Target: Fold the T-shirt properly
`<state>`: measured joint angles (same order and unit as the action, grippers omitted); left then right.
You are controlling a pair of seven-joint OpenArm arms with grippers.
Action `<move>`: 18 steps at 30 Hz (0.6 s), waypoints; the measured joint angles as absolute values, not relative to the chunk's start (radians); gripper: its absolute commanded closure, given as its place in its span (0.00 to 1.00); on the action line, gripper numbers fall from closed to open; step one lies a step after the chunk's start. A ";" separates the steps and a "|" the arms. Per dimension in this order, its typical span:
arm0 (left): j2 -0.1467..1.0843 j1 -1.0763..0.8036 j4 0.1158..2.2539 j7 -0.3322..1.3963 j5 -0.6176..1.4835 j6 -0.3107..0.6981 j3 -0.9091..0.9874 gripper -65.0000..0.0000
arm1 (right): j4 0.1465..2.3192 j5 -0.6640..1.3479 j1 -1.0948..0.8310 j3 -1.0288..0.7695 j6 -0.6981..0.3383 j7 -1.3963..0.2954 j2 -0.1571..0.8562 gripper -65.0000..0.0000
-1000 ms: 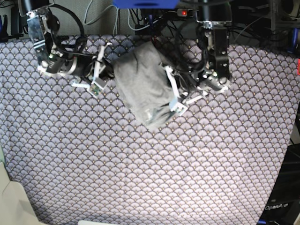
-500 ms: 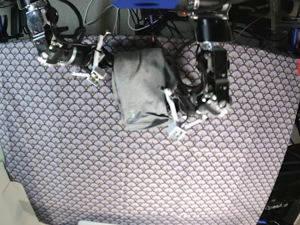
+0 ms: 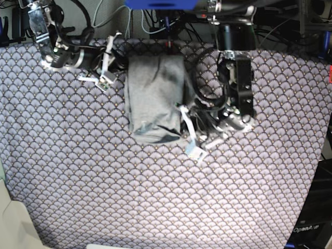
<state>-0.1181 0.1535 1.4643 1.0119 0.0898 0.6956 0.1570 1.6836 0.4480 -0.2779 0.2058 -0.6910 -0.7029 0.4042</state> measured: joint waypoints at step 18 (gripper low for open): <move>0.078 -0.012 1.892 1.232 0.096 0.697 0.368 1.00 | 1.719 0.442 -0.370 -0.111 -0.691 -0.707 0.473 0.94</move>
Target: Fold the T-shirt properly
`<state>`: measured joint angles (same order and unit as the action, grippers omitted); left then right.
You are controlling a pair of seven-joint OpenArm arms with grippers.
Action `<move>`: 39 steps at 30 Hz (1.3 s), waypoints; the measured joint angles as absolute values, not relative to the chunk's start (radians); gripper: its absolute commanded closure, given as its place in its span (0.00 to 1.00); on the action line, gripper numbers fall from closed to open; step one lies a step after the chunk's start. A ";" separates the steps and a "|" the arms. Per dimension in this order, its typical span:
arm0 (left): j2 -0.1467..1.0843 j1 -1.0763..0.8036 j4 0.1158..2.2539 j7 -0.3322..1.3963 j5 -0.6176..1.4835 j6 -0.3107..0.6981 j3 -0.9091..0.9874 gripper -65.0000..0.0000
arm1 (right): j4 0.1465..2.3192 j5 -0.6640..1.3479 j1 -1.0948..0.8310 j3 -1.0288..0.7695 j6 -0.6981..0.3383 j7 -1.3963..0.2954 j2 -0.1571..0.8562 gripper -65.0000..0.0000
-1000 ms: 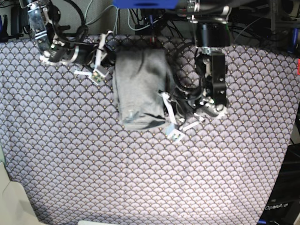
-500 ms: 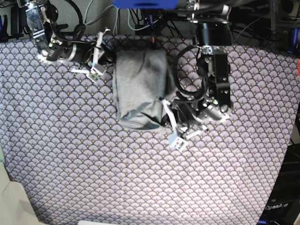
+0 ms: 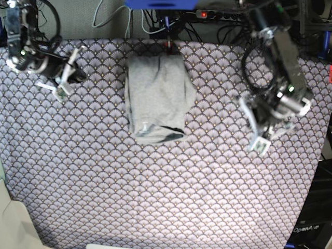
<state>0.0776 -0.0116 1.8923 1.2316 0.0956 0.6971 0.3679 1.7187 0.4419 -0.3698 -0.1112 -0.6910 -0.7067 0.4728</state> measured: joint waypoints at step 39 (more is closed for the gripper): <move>-0.154 -0.649 1.516 0.346 -0.576 0.703 0.525 1.00 | 1.279 -0.302 -0.619 -0.776 -0.698 -0.134 -0.046 0.94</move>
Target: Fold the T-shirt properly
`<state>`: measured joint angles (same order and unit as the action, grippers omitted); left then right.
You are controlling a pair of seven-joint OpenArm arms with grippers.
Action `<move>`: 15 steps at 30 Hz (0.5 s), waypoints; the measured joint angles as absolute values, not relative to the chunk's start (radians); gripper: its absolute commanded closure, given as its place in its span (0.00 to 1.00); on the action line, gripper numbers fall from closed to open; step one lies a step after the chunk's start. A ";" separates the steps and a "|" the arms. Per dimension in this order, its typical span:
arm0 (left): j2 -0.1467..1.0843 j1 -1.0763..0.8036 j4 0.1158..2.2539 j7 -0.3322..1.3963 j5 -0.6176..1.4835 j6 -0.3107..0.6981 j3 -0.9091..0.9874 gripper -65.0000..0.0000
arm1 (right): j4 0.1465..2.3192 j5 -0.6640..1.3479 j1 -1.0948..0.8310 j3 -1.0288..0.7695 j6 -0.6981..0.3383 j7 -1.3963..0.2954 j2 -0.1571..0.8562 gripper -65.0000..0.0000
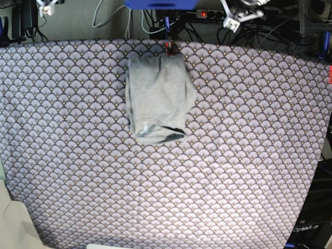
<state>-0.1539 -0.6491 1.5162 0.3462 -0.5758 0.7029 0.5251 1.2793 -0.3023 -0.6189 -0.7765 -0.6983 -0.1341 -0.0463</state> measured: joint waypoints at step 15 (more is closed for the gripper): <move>-0.155 -0.435 0.991 0.148 -0.736 0.693 0.779 1.00 | 0.630 -0.496 -0.416 -0.846 -0.693 0.155 0.097 0.94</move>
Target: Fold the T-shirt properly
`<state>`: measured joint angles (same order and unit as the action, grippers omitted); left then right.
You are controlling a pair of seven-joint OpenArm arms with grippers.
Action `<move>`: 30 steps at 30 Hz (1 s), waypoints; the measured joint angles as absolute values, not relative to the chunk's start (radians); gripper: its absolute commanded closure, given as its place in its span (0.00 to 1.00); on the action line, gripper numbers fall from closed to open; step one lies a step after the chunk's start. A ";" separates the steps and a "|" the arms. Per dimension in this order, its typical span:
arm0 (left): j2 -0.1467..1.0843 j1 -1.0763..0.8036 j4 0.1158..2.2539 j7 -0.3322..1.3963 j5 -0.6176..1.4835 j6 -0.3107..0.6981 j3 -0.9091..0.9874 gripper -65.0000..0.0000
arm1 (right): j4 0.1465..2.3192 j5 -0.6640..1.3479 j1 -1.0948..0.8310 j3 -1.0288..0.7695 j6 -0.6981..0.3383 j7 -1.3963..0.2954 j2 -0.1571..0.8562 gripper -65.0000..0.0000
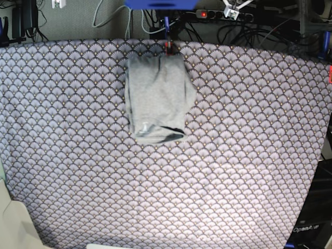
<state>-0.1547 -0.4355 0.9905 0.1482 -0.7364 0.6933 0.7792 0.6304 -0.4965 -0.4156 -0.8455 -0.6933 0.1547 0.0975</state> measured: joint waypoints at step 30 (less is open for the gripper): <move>0.034 -0.016 0.001 0.004 -0.763 0.098 0.902 1.00 | 0.081 -0.598 -0.156 -0.453 -0.309 0.275 0.167 0.94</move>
<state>0.0341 -0.0162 0.0010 0.0036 -0.7631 0.0978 0.9016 0.0814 -0.5976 -0.1562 -0.4534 -0.3088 0.2749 0.1669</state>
